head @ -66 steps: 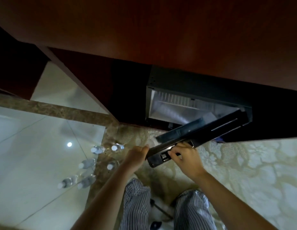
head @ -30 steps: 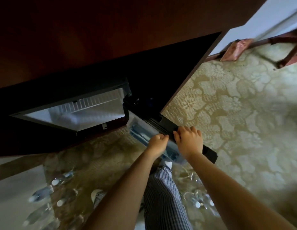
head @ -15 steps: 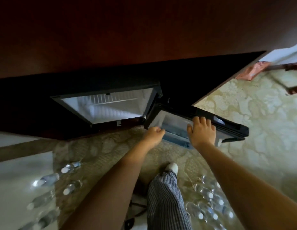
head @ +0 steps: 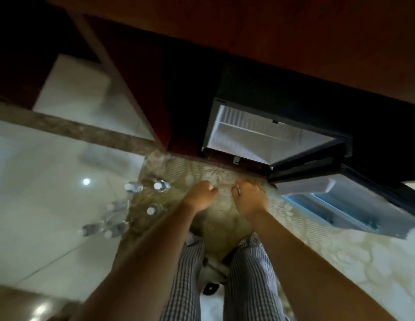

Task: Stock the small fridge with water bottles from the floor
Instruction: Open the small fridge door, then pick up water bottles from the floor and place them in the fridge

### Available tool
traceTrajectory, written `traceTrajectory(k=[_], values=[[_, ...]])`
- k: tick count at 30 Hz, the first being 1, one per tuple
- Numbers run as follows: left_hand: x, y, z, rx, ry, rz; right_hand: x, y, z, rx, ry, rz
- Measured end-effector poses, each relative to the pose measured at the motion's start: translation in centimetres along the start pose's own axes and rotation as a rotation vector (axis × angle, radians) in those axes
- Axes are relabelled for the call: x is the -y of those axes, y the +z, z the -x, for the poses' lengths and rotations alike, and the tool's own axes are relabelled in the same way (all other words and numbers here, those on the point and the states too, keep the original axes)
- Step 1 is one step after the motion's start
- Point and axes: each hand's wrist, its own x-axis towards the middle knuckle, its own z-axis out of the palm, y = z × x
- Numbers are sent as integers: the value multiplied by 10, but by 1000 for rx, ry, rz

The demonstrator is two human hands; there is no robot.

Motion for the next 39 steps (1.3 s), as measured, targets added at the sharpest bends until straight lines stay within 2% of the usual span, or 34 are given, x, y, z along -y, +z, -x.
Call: traceTrajectory(k=[9,17,19,21,25,29,32,35,39], values=[[118,-25,3,-163,-196,101,80,71,-41,169,-321,142],[200,19,-89,-300,-288,178,65,158,-128,149,-491,229],[221,34,-121,-332,-271,120,57,188,-155,157,-490,242],[239,45,-155,-433,-231,35,46,219,-182,190,-487,246],[265,44,-213,-716,-248,50,28,272,-227,244,-526,219],[288,45,-259,-598,-261,-92,22,310,-268,224,-549,177],[304,43,-281,-491,-279,-299,22,331,-293,204,-567,128],[309,31,-299,-455,-254,-494,25,346,-311,184,-604,77],[290,20,-305,-443,-190,-555,30,343,-322,150,-625,26]])
